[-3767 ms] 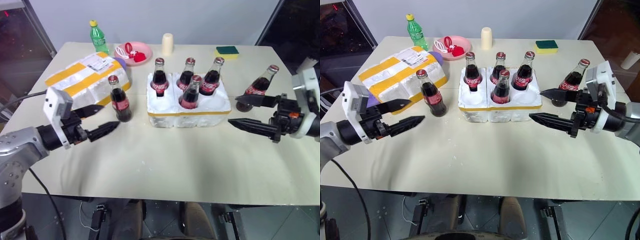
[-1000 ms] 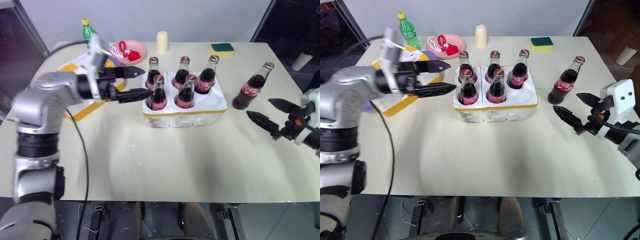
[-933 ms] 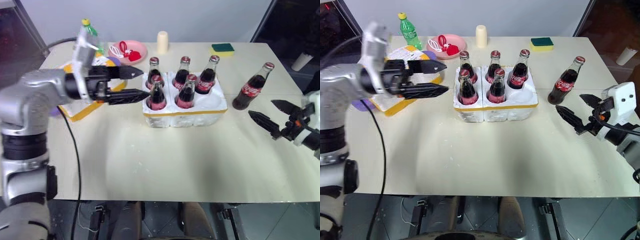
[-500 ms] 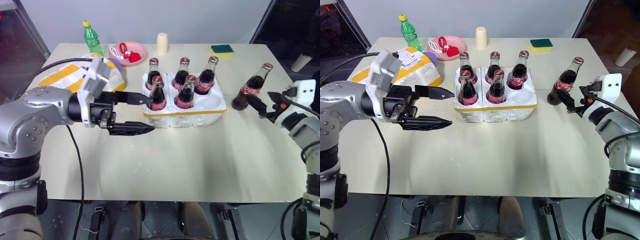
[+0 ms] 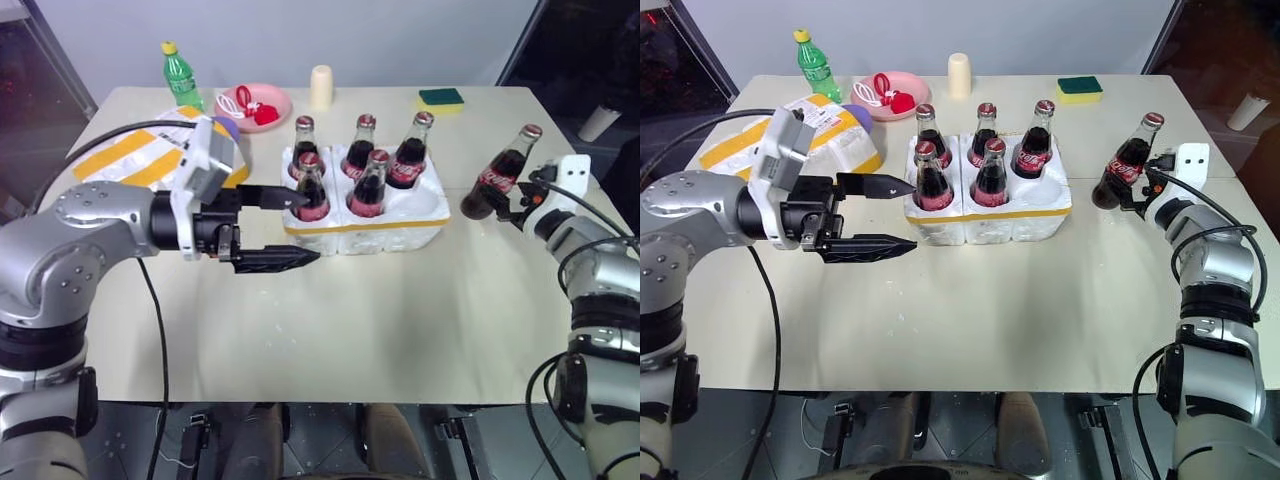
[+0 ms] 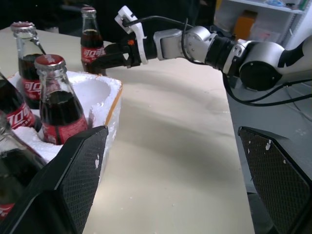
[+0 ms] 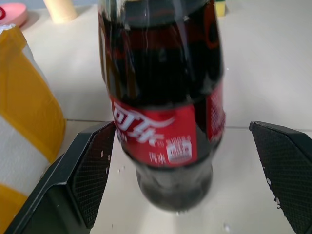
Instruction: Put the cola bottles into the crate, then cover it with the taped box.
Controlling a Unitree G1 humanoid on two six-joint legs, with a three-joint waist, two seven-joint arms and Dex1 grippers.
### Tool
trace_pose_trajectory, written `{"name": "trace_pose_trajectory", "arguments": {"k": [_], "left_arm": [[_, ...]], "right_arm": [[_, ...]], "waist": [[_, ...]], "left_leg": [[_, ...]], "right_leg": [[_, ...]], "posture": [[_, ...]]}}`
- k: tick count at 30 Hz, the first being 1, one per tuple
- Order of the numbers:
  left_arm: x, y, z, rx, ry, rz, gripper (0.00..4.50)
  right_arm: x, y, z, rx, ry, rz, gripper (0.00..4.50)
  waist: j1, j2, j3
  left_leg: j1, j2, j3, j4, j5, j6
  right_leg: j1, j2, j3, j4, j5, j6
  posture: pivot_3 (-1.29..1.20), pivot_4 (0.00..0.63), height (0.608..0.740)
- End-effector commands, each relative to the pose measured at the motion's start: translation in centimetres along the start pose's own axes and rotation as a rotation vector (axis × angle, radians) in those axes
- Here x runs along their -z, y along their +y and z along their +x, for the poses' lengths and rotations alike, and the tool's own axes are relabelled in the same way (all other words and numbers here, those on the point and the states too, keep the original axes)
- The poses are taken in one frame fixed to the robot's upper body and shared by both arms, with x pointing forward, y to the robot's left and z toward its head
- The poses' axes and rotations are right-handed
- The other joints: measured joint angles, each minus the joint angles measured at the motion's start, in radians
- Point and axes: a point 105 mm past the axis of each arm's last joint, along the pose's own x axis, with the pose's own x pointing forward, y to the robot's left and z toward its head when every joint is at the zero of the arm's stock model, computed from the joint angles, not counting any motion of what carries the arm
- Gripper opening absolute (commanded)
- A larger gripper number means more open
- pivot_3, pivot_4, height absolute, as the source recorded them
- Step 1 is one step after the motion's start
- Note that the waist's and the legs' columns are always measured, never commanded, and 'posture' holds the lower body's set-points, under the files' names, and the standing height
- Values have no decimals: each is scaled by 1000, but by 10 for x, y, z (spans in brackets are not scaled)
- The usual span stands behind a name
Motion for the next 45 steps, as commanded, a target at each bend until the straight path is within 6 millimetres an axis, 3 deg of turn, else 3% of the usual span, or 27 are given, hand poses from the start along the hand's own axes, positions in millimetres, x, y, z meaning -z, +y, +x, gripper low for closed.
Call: {"name": "trace_pose_trajectory", "arguments": {"k": [1, 3, 4, 8, 11, 16, 20, 24, 30, 45], "left_arm": [[-7, -2, -2, -7, -14, 48, 4470], [-6, -1, -1, -8, -15, 49, 4470], [-6, 0, -1, -9, -16, 51, 4495], [-6, 2, 1, -11, -16, 53, 4500], [-6, 3, 0, -15, -19, 51, 4500], [-2, 9, -7, -59, -18, 31, 4500], [3, 15, -17, -128, -13, 9, 4500], [9, 16, -21, -155, -8, -1, 4500], [7, 18, -19, -162, -22, 5, 4500], [11, 24, -19, -184, -21, 25, 4500]], "right_arm": [[-22, 0, 5, -5, -79, -14, 4500], [-23, 0, 7, -1, -87, -5, 4500], [-24, 1, 8, -6, -92, -3, 4246], [-25, 5, 8, -31, -106, -4, 2723], [-30, 8, 6, -54, -127, -7, 2690], [-77, 18, -15, -124, -273, -37, 2690], [-123, 47, -45, -257, -375, -41, 2690], [-143, 87, -69, -426, -399, -47, 2690], [-127, 117, -69, -518, -288, -122, 2690], [-66, 146, -32, -601, -41, -275, 2690]], "waist": [[0, 0, 0], [-1, 0, 0], [-1, 0, 0], [0, 0, 0], [-2, 0, 0], [-2, 4, 3], [-5, 11, 7], [-7, 11, 7], [-6, 10, 6], [4, 10, 6]], "left_leg": [[0, 0, 0, 0, 0, 0], [0, 0, 0, 0, 0, 0], [0, 0, 0, 0, 0, 0], [0, 0, 0, 0, 0, 0], [0, 0, 0, 0, 0, 0], [0, 0, 0, -2, 0, 0], [-6, 0, 1, -1, 0, 0], [-10, 0, 0, -2, 0, 0], [-10, 0, 0, 2, 0, 0], [-11, 0, 0, 1, 0, 0]], "right_leg": [[0, 0, 0, 0, 0, 0], [0, 0, 0, 0, 0, 0], [0, 0, 0, 0, 0, 0], [0, 0, 0, 0, 0, 0], [0, 0, 0, 0, 0, 0], [-1, 0, 0, 0, 0, 0], [-8, 0, 1, 2, 0, 0], [-12, 0, 1, 3, 0, 0], [-10, 0, 1, 1, 0, 0], [-11, 0, 1, 1, 0, 0]], "posture": [[0, 150, 739], [0, 150, 739], [0, 150, 739], [0, 150, 739], [0, 150, 739], [0, 150, 739], [0, 150, 739], [0, 150, 739], [0, 150, 739], [0, 150, 739]]}}
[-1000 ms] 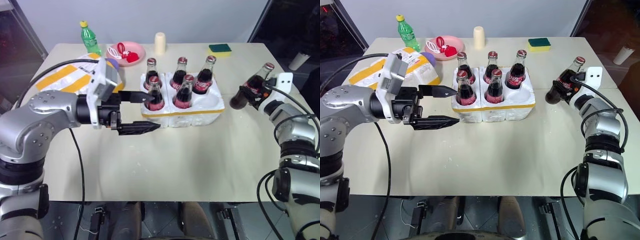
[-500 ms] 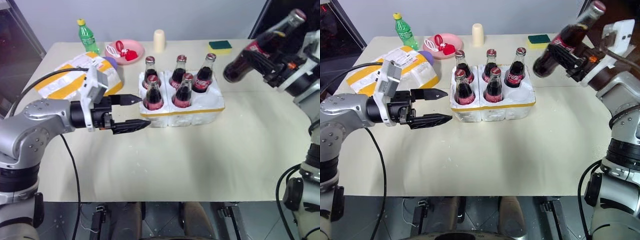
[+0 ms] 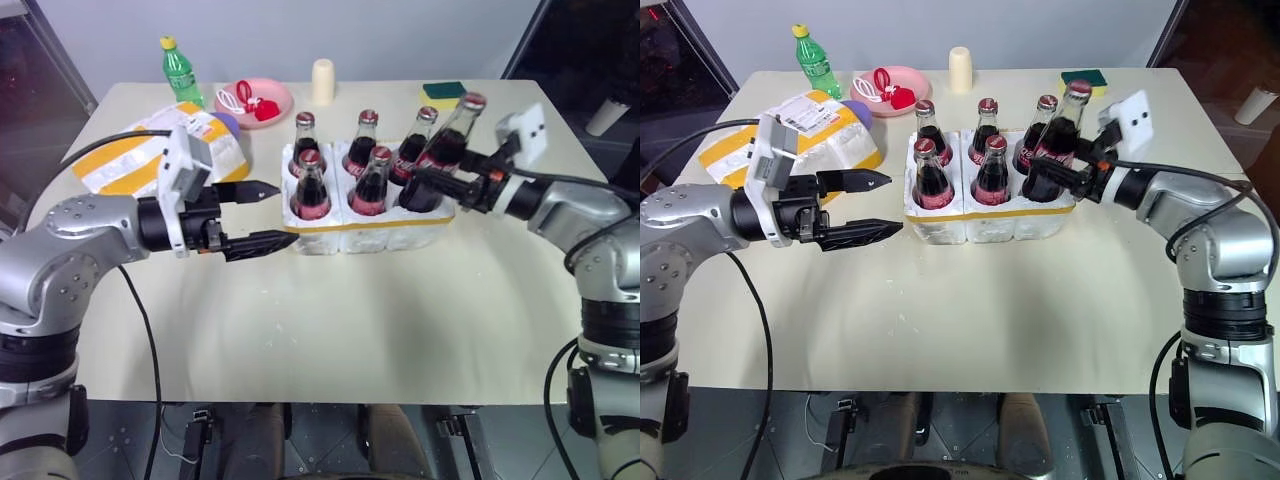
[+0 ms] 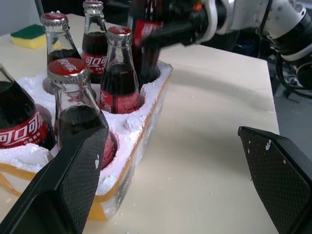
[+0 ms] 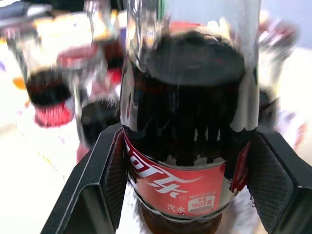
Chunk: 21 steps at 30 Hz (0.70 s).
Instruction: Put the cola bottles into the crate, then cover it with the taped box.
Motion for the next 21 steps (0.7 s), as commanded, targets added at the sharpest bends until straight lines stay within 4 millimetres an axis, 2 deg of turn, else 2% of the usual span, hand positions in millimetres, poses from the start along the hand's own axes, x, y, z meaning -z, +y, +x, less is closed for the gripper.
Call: {"name": "trace_pose_trajectory", "arguments": {"k": [1, 3, 5, 7, 13, 14, 16, 17, 19, 21], "left_arm": [[-6, 1, -1, -5, -13, 43, 4500], [-4, 2, -1, -10, -7, 45, 4500], [-2, 3, -1, -17, -2, 44, 4500], [1, 5, -1, -28, 5, 47, 4500], [1, 20, -19, -167, 47, 124, 4500], [-3, 26, -31, -231, 66, 162, 4500], [-9, 35, -49, -325, 103, 228, 4500], [-12, 41, -65, -397, 137, 263, 4500], [-13, 46, -88, -487, 197, 301, 4500], [-6, 50, -106, -555, 286, 343, 4500]], "right_arm": [[-10, -3, 6, -3, -1, -73, 2690], [0, -9, 10, 14, 51, -67, 3723], [5, -12, 11, 19, 83, -69, 4466], [4, -11, 10, 12, 92, -77, 4466], [-44, -3, -21, -35, -10, -96, 4466], [-60, -3, -35, -47, -40, -102, 4466], [-80, -2, -57, -68, -75, -108, 4466], [-88, -2, -72, -78, -82, -123, 4466], [-95, 0, -91, -90, -72, -140, 4466], [-94, 3, -101, -108, -51, -142, 4466]], "waist": [[0, 0, 0], [0, 0, 0], [0, 0, 0], [1, 0, 0], [2, 0, 0], [2, 0, 0], [2, 0, 0], [2, 0, 0], [0, 0, 0], [-2, -1, 0]], "left_leg": [[0, 0, 0, 0, 0, 0], [0, 0, 0, 0, 0, 0], [0, 0, 0, 0, 0, 0], [0, 0, 0, 0, 0, 0], [0, 0, 0, -1, 0, 0], [0, 0, 0, -1, 0, 0], [-1, 0, 0, 0, 0, 0], [0, 0, 0, 0, 0, 0], [-1, 0, 0, -2, 0, 0], [0, 0, 0, -3, 0, 0]], "right_leg": [[0, 0, 0, 0, 0, 0], [0, 0, 0, 0, 0, 0], [0, 0, 0, 0, 0, 0], [0, 0, 0, 0, 0, 0], [0, 0, 0, 0, 0, 0], [0, 0, 0, 0, 0, 0], [-1, 0, 0, 0, 0, 0], [-1, 0, 0, 0, 0, 0], [-1, 0, 0, -1, 0, 0], [-1, 0, 0, -1, 0, -1]], "posture": [[0, 150, 739], [0, 150, 739], [0, 150, 739], [0, 150, 739], [0, 150, 739], [0, 150, 739], [0, 150, 739], [0, 150, 739], [0, 150, 739], [0, 150, 739]]}}
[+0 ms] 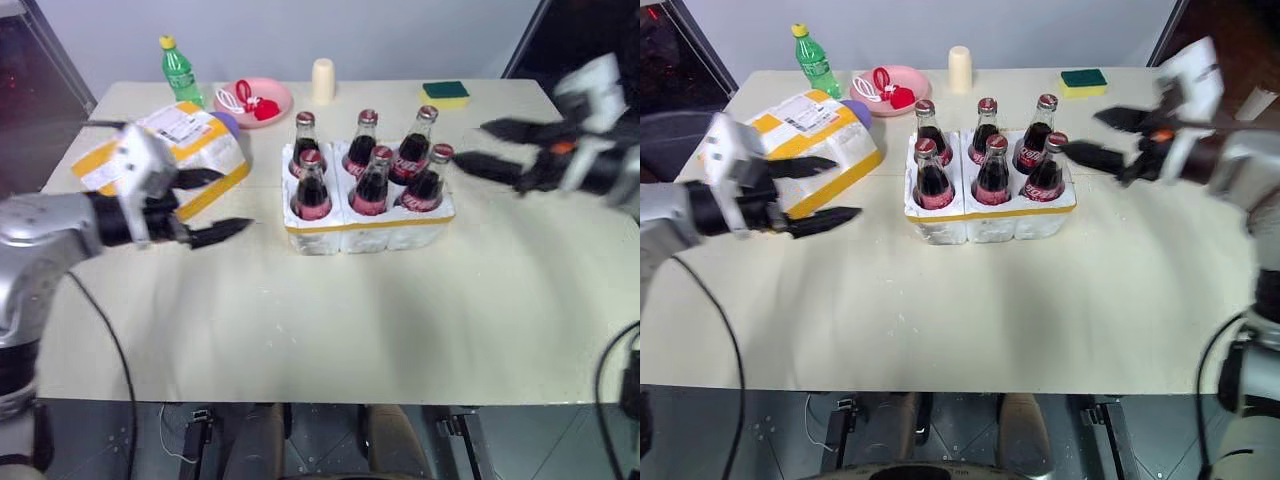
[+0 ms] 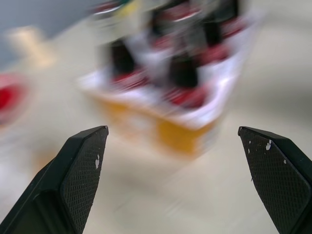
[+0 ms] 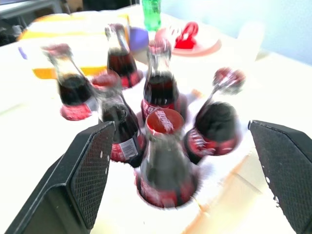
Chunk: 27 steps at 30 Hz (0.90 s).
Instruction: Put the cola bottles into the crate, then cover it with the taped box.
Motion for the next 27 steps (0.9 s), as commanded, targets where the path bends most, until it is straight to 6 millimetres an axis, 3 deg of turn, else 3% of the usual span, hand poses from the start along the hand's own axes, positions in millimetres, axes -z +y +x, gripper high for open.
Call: {"name": "trace_pose_trajectory", "arguments": {"k": [1, 5, 9, 15, 20, 27], "left_arm": [[16, 24, -29, -169, 153, 154, 4500], [76, 59, -74, -419, 521, 290, 4500], [111, 70, -86, -506, 671, 387, 4500], [140, 89, -67, -575, 683, 404, 4500], [166, 92, -43, -536, 688, 417, 4500], [180, 97, -19, -462, 712, 517, 4500]], "right_arm": [[-4, 17, -18, -86, 7, -23, 4466], [18, 27, -30, -109, 66, -27, 4466], [21, 38, -32, -138, 54, -21, 4466], [23, 65, -42, -235, 69, -52, 4466], [11, 80, -50, -264, 45, -70, 4466], [3, 88, -57, -234, 41, -84, 4466]], "waist": [[-2, -1, -1], [-3, 0, -1], [4, -1, -1], [23, -2, -2], [21, -3, -2], [18, -6, -4]], "left_leg": [[1, 0, 0, 0, 0, 0], [4, 1, 4, 0, 0, 0], [3, 1, 4, 2, 0, 0], [1, 1, 4, 2, 0, 0], [2, 1, 4, 2, 0, 0], [2, 1, 4, 2, 0, 0]], "right_leg": [[1, 0, 0, 0, -1, -1], [2, -1, 1, 0, -2, -4], [1, -1, 1, 0, -2, -5], [2, -2, 1, 0, -2, -4], [1, -1, 1, 1, 1, 0], [2, -1, 0, 1, 1, 0]], "posture": [[0, 150, 739], [0, 150, 739], [0, 150, 739], [0, 150, 739], [0, 150, 739], [0, 150, 739]]}}
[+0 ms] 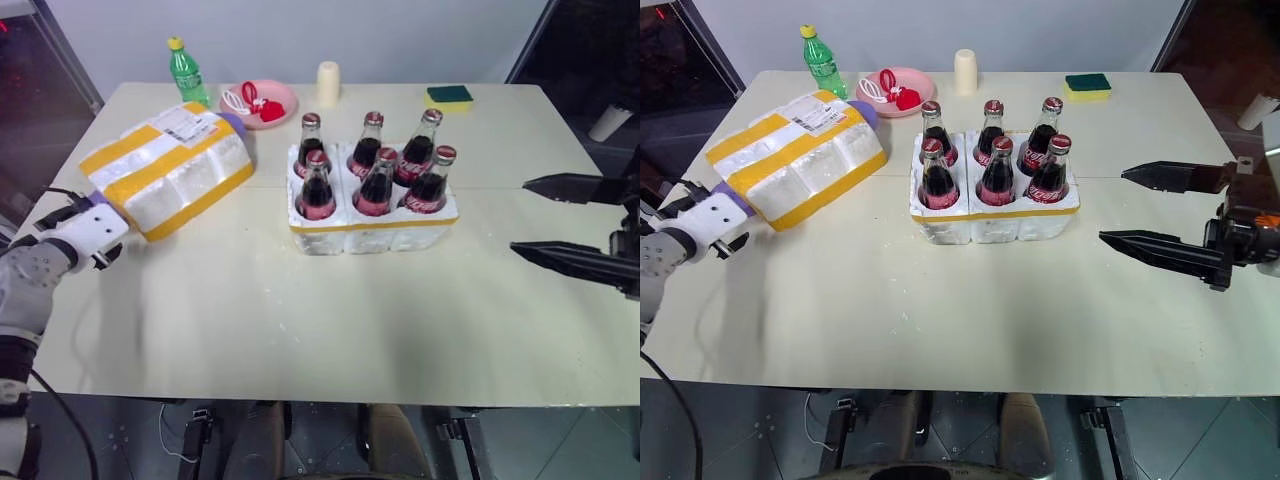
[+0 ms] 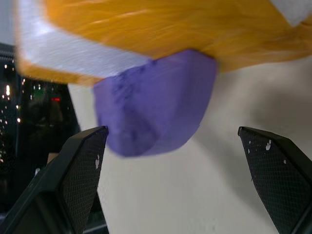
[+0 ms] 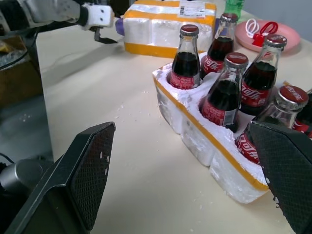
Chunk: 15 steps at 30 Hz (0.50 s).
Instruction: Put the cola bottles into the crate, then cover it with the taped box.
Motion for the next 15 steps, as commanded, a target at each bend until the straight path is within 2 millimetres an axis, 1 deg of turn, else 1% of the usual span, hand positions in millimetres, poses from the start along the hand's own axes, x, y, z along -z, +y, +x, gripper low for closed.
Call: {"name": "trace_pose_trajectory", "arguments": {"k": [1, 6, 8, 11, 13, 14, 15], "left_arm": [[-7, 10, 6, -37, -17, 94, 4500], [-17, 13, 22, -80, -28, 149, 4500], [-16, 12, 25, -79, -21, 161, 4500], [-13, 7, 28, -63, -12, 179, 3667], [-12, 5, 29, -58, -12, 189, 2742], [-12, 5, 29, -58, -13, 189, 2201], [-12, 5, 29, -59, -14, 189, 1557]], "right_arm": [[-10, 5, -5, 26, -22, -38, 4466], [-7, 8, -4, 42, -21, -26, 4466], [-6, 8, -4, 51, -21, -26, 4466], [-8, 8, -5, 64, -25, -26, 4500], [-10, 7, -5, 67, -28, -27, 4500], [-10, 7, -5, 68, -29, -27, 4500], [-10, 7, -5, 70, -30, -27, 4500]], "waist": [[0, 0, 0], [7, -1, -1], [8, -2, -1], [6, -2, -1], [6, -2, -1], [6, -1, -1], [6, -1, -1]], "left_leg": [[0, 0, 0, 0, 0, 0], [0, 0, 0, 1, 0, 0], [0, 0, 0, 1, 0, 0], [0, 0, 0, 0, 0, 0], [0, 0, 0, 0, 0, 0], [0, 0, 0, 0, 0, 0], [1, 0, 0, 0, 0, 0]], "right_leg": [[0, 0, 0, 0, 0, 0], [1, 0, 0, 0, 0, 0], [1, 0, 0, 0, 0, 0], [0, 0, 0, 0, 0, 0], [0, 0, 0, 0, 0, 0], [1, 0, 0, 0, 0, 0], [1, 0, 0, 0, 0, 0]], "posture": [[0, 150, 739], [0, 150, 739], [0, 150, 739], [0, 150, 739], [0, 150, 739], [0, 150, 739], [0, 150, 739]]}}
